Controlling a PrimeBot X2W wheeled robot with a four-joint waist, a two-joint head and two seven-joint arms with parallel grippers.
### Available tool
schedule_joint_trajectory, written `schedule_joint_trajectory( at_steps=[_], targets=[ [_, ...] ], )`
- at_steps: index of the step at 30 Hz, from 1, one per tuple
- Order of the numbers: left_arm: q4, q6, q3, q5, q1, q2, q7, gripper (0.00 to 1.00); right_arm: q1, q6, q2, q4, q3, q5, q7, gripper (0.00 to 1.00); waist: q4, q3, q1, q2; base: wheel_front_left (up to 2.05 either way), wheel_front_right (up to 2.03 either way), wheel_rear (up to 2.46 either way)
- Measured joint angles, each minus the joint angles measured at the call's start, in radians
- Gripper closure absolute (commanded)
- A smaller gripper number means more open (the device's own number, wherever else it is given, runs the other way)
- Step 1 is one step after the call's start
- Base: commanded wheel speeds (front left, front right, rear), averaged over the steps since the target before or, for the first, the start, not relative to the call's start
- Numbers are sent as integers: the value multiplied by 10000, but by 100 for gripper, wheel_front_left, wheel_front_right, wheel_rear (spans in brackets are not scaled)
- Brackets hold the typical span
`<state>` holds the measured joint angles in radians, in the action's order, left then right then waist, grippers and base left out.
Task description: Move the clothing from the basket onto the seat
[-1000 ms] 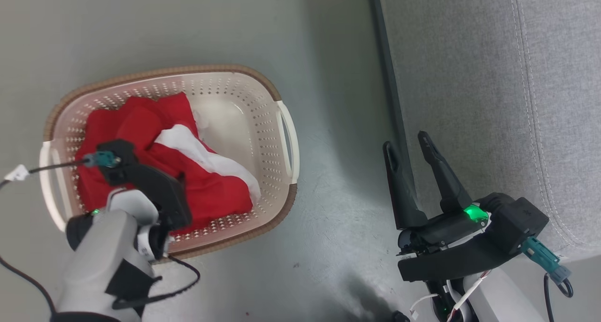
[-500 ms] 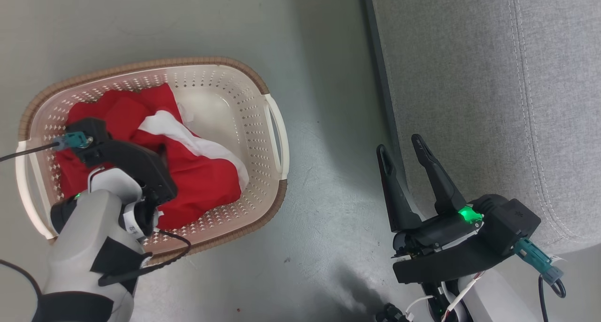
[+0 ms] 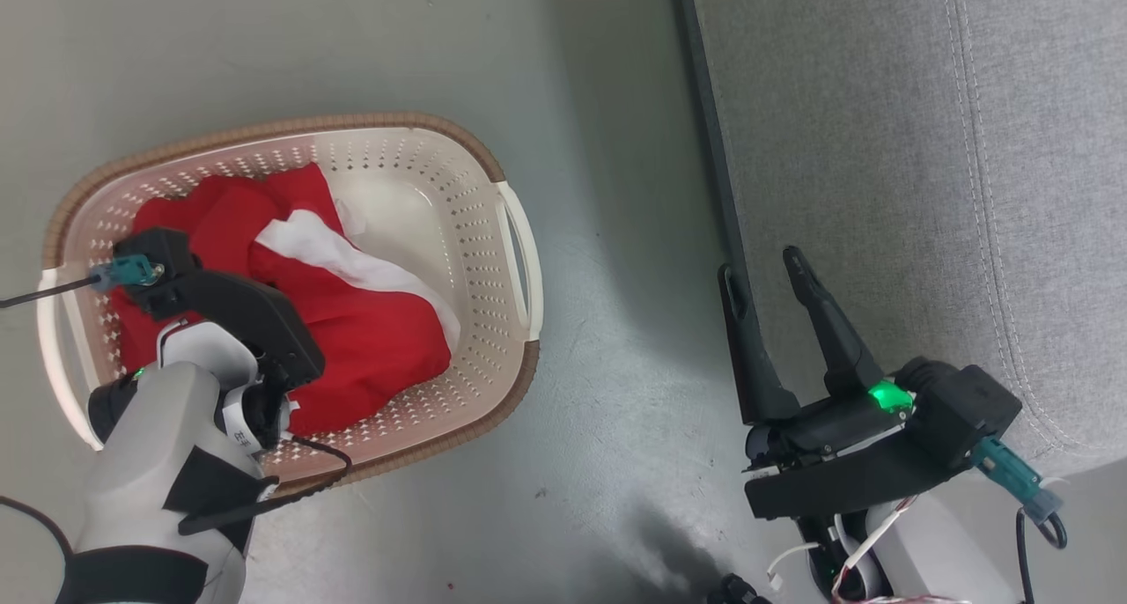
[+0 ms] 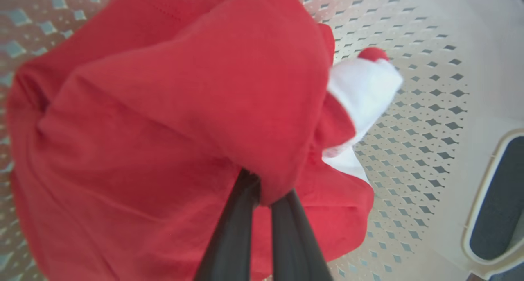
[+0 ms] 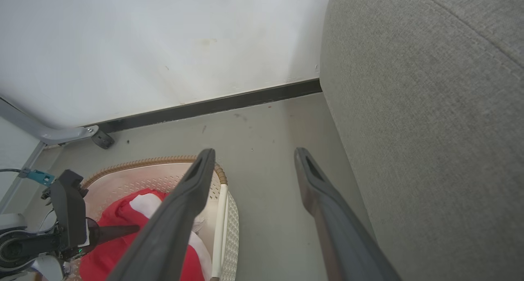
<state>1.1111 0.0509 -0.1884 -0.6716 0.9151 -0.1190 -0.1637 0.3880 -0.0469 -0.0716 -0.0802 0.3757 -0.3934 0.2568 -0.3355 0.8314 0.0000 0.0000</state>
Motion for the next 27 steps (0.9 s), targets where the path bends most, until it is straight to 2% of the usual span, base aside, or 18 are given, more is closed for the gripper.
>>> schedule_joint_trajectory(
  at_steps=[1,5,10,12,19,27],
  targets=[
    [0,0,0,0,0,0,0,100,0,0,0,0,0,0,0,0,0,0,0,0,0,0,0],
    [59,-460,-81,-4,-40,115,270,100,288,-73,8,-153,-196,0,0,0,104,-238,0,0,0,0,0],
    [15,-1312,-282,6,-433,163,786,100,408,-163,10,-437,-343,0,0,0,275,-685,-1,0,0,0,0],
    [-27,-1523,-359,6,-627,161,1003,100,470,-205,8,-575,-454,0,0,0,351,-907,-1,0,0,0,0],
    [-290,-1747,-732,27,-1362,303,1705,100,529,-326,-182,-991,-828,-2,0,0,704,-1783,-2,0,0,0,0],
    [-934,-1756,-1289,150,-2028,320,2566,100,521,-430,-309,-1436,-945,-17,-2,0,1205,-2893,-2,-1,0,0,0]
  ],
)
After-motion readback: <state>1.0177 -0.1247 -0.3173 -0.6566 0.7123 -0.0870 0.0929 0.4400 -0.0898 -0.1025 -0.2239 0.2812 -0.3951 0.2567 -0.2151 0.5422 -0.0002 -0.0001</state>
